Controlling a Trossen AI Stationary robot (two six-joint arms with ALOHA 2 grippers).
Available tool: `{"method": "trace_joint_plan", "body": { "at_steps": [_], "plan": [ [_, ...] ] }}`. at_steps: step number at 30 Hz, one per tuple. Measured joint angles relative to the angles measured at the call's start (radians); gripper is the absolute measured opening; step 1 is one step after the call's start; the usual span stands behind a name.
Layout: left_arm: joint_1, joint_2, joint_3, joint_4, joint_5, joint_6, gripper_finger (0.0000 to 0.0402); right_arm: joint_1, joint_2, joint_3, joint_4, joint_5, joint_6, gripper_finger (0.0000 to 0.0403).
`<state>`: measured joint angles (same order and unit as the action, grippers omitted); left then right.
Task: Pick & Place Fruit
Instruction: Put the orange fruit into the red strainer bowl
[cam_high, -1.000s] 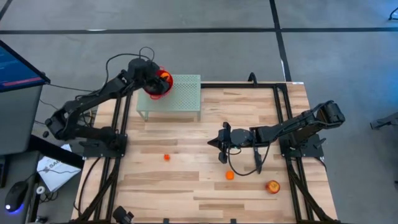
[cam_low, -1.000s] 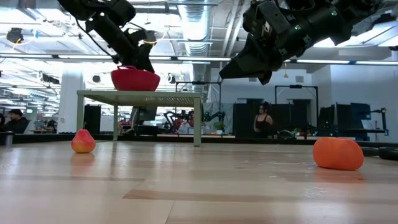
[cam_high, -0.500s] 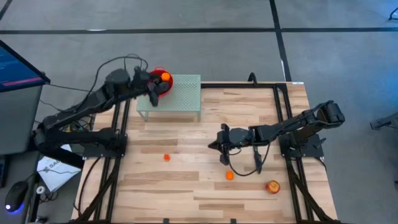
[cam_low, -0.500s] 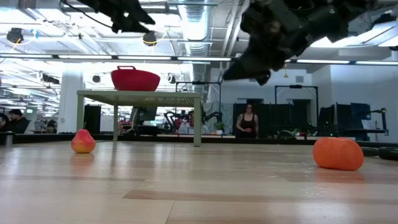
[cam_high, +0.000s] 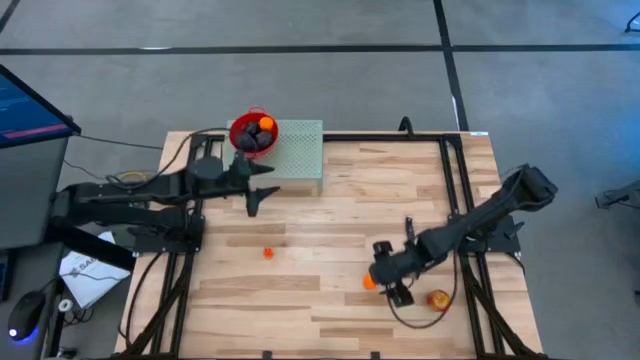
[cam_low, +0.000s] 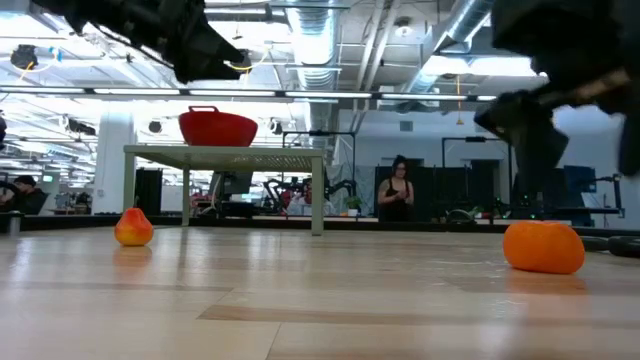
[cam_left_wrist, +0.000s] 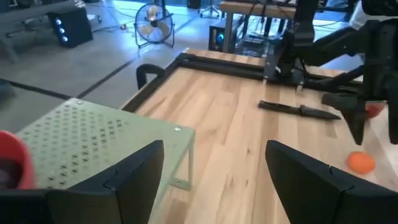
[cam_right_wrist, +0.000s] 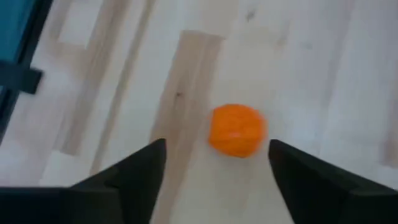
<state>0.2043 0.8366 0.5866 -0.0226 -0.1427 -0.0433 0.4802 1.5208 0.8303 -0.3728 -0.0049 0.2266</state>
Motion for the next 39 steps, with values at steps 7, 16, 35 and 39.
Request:
{"method": "trace_joint_plan", "body": {
  "at_steps": [7,16,35,39],
  "plan": [
    [-0.014,0.004,-0.062,0.100,-0.005,-0.025,0.0278,0.024,0.145,0.000,0.071,0.115,0.103,0.0315],
    [-0.014,0.004,-0.062,0.108,-0.004,-0.025,0.0278,0.006,0.199,0.001,0.121,0.119,0.118,0.0272],
    [-0.019,-0.175,-0.060,0.118,-0.008,-0.025,0.0278,-0.163,0.035,0.076,0.125,0.120,-0.003,0.0148],
    [-0.019,-0.296,-0.059,0.107,-0.038,-0.043,0.0278,-0.323,0.001,0.190,0.181,0.142,-0.128,0.0163]
  ]
}}
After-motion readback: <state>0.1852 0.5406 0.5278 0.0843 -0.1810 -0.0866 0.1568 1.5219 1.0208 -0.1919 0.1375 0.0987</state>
